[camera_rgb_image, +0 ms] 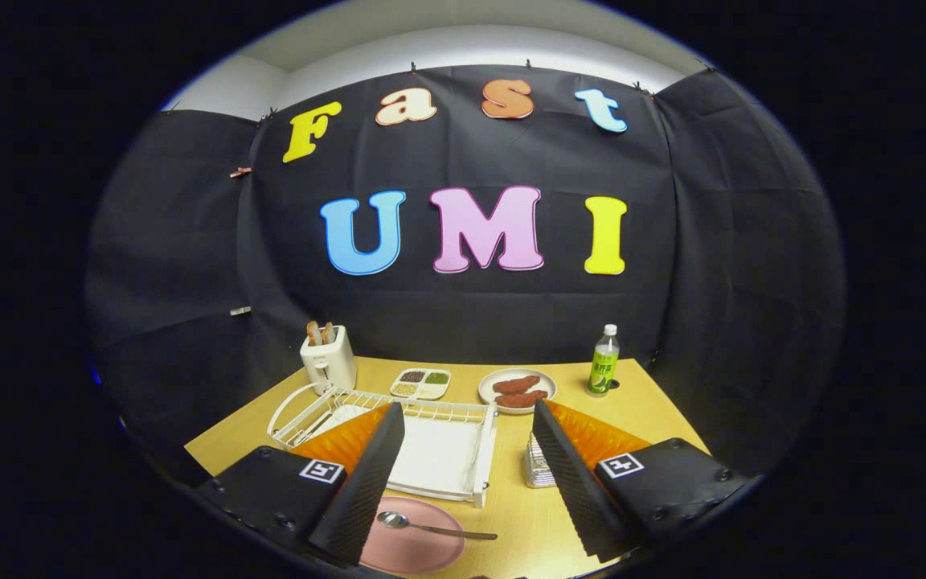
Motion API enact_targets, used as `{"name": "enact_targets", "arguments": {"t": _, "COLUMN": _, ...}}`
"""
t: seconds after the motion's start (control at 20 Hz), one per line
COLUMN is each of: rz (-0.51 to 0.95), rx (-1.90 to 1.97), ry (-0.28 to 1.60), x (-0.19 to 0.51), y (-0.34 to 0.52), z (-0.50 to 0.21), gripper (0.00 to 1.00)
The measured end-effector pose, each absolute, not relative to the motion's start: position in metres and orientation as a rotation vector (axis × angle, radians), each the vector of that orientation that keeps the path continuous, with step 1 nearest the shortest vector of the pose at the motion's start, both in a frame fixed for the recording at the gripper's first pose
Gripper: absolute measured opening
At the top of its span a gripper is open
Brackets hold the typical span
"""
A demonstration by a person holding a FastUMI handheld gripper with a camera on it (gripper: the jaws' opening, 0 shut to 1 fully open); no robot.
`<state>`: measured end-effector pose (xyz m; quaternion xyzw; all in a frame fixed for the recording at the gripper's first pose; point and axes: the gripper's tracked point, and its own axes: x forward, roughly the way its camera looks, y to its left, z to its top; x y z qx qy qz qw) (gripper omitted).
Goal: Take the plate from the dish rack, then take the spoon from the basket and place it into the plate.
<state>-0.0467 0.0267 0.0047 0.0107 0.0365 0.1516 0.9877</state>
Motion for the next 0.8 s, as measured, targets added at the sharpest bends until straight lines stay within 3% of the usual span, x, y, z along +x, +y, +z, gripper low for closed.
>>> {"name": "enact_targets", "arguments": {"t": 0.35, "rz": 0.227, "rx": 0.022, "ry": -0.022, "x": -0.050, "y": -0.031, "z": 0.054, "gripper": 0.98}}
{"name": "enact_targets", "arguments": {"t": 0.8, "rz": 0.335, "rx": 0.002, "ry": -0.061, "x": -0.027, "y": -0.057, "z": 0.080, "gripper": 0.98}}
